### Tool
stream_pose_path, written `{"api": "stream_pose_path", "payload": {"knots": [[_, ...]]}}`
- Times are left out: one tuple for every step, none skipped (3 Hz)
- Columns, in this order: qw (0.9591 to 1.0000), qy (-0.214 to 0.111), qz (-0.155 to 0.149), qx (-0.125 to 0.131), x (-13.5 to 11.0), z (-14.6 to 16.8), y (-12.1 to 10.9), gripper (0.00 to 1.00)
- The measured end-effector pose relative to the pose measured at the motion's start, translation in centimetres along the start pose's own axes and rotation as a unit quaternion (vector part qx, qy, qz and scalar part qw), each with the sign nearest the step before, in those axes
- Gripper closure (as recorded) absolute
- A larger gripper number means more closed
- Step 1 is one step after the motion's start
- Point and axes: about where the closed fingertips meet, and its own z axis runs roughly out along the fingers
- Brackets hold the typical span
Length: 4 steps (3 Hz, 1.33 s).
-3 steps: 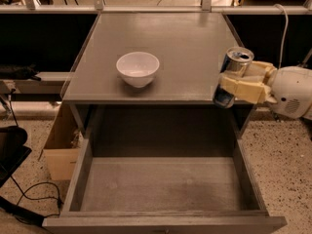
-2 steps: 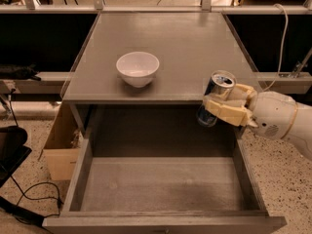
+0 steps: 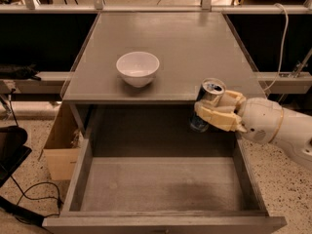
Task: Place redbull can into top drawer
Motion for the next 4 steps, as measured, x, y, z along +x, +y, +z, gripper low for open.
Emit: {"api": "stream_pose_path", "payload": {"knots": [[0.9997,0.016,0.005,-0.019,2.3,2.0,0.8,1.0],[0.9983,0.018,0.003,-0.055,5.0,5.2,1.7,1.0],[0.9919,0.057,-0.001,-0.113,11.1,10.1,5.0,1.0],[0.9864,0.079,-0.004,-0.144,14.6,12.6,7.4,1.0]]}}
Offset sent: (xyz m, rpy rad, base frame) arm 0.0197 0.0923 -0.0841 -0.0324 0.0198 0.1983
